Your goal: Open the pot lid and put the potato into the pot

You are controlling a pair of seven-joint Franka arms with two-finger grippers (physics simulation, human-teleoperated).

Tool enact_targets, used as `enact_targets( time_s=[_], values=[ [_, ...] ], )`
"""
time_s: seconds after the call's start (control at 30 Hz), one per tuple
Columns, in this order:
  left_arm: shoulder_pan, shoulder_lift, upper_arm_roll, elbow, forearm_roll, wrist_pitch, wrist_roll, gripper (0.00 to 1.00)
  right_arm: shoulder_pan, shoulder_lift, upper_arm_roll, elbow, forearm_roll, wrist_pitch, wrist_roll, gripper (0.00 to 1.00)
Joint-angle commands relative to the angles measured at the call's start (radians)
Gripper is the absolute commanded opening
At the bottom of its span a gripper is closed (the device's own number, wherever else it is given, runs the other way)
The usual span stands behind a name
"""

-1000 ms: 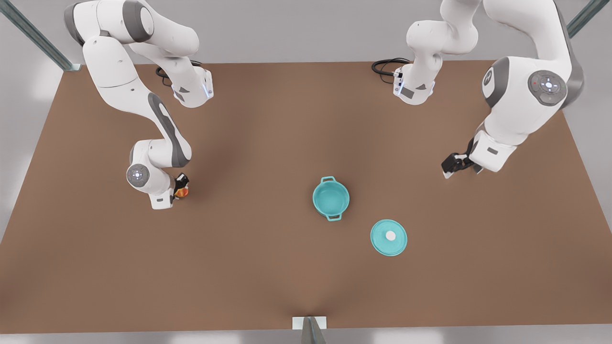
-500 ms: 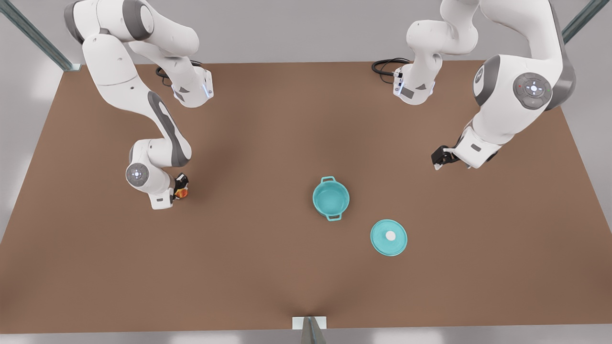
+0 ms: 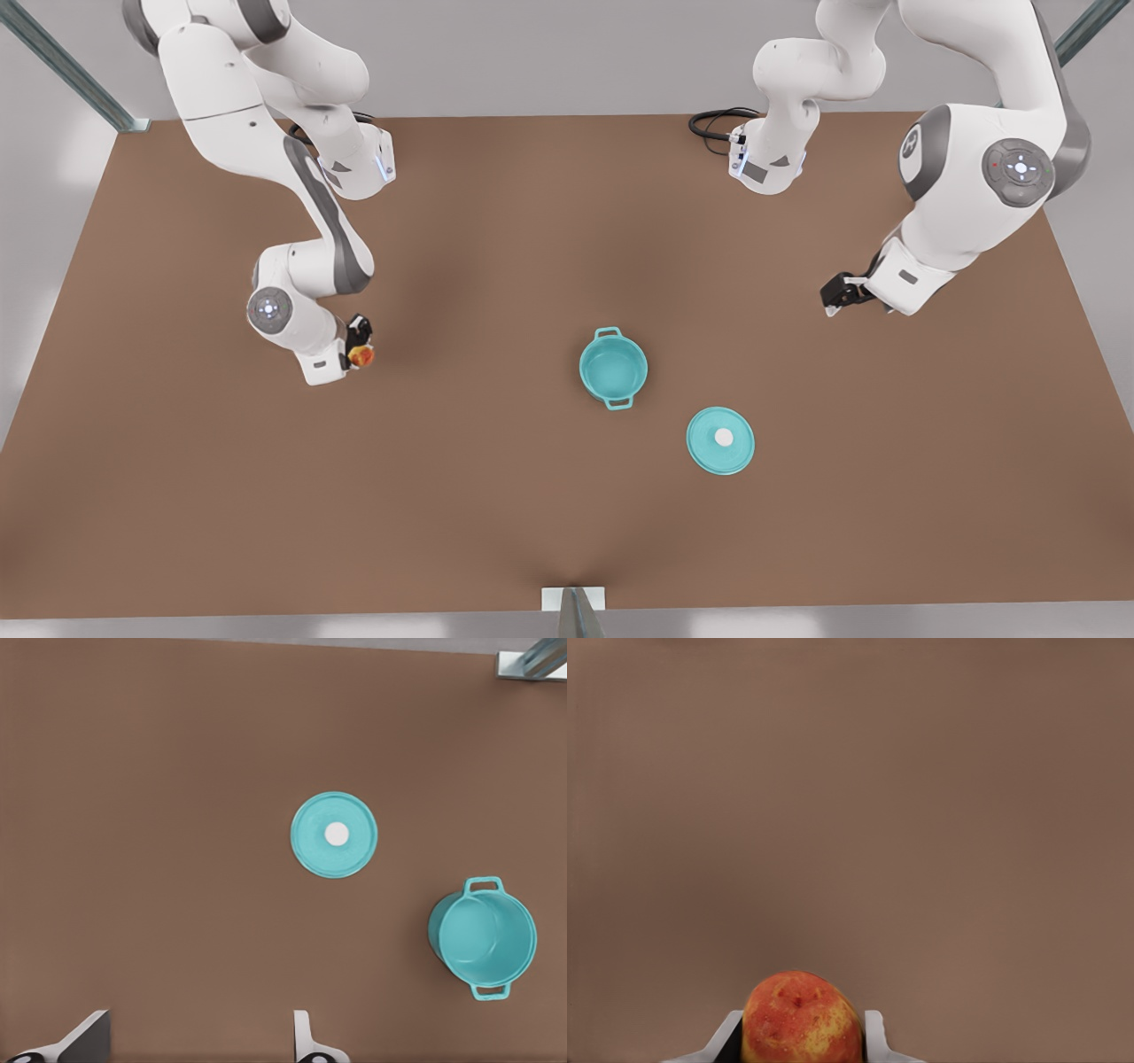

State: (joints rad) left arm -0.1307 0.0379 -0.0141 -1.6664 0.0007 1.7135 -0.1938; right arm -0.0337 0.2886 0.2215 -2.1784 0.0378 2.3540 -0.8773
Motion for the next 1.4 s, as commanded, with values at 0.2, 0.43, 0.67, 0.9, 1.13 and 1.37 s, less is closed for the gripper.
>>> enact_targets(
  time_s=[0.2, 0.43, 0.67, 0.9, 1.13, 1.37],
  values=[
    [-0.014, -0.003, 0.011, 0.000, 0.001, -0.008, 0.047, 1.00, 0.075, 0.012, 0.061, 0.109, 0.028, -0.048, 0.026, 0.53],
    [-0.014, -0.006, 0.014, 0.000, 0.001, -0.014, 0.047, 1.00, 0.235, 0.073, 0.062, 0.261, 0.106, -0.048, 0.093, 0.53],
    [-0.014, -0.009, 0.013, 0.000, 0.001, -0.017, 0.048, 1.00, 0.397, 0.233, 0.062, 0.505, 0.110, -0.044, 0.230, 0.53],
    [-0.014, -0.009, 0.014, 0.000, 0.001, -0.026, 0.048, 1.00, 0.543, 0.434, 0.056, 0.742, 0.136, -0.012, 0.351, 0.53],
    [-0.015, -0.010, 0.008, 0.004, 0.028, -0.035, 0.042, 1.00, 0.638, 0.620, -0.001, 0.936, 0.136, 0.053, 0.403, 0.53],
    [-0.015, -0.012, 0.010, 0.002, 0.028, -0.038, 0.043, 1.00, 0.669, 0.644, -0.007, 0.983, 0.136, 0.077, 0.437, 0.56]
  ],
)
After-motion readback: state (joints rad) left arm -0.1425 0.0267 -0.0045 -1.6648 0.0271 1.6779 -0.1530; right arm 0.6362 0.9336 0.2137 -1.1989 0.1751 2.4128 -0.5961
